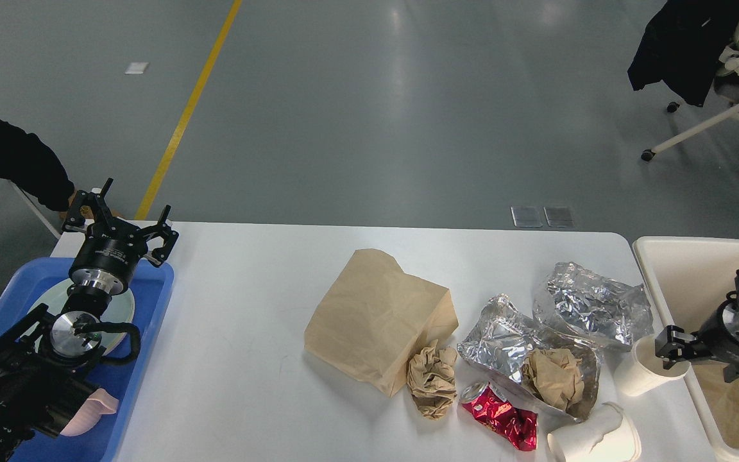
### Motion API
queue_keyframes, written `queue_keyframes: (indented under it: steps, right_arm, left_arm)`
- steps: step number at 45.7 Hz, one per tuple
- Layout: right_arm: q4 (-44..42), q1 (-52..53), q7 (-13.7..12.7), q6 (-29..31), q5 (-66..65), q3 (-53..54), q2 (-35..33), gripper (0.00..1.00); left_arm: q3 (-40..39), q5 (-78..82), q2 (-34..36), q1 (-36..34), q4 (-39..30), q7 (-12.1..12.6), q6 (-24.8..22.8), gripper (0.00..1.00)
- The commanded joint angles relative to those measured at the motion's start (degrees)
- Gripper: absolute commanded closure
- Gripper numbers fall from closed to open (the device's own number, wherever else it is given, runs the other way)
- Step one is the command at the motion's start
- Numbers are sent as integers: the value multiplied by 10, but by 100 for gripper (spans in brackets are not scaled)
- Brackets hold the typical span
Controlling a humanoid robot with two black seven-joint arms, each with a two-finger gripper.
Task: Tidy desktop
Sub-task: 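Lower the right gripper and grasp the white paper cup, then lift the white paper cup and drop it into the bin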
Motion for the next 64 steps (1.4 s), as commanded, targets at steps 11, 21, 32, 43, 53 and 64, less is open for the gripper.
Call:
queue_keyframes:
  steps: [11, 21, 32, 43, 53, 64]
  right_arm:
    - [1, -1, 0, 66, 8, 19, 0, 100]
    - [1, 6, 0, 68, 17, 27, 1, 100]
    - [1, 12, 0, 74, 18, 35, 0, 100]
    - [4, 55, 0, 105, 15, 14, -34, 100]
    - [9, 143, -2, 187, 7, -63, -50, 100]
    - [63, 353, -2, 252, -2, -204, -54, 100]
  left_arm:
    - [0, 0, 0, 0, 0, 0, 0, 4]
    - [0, 0, 0, 0, 0, 0, 0, 4]
    - [0, 0, 0, 0, 0, 0, 0, 4]
    - [0, 0, 0, 0, 0, 0, 0, 4]
    - [0, 0, 0, 0, 0, 0, 0, 4]
    - [0, 0, 0, 0, 0, 0, 0, 4]
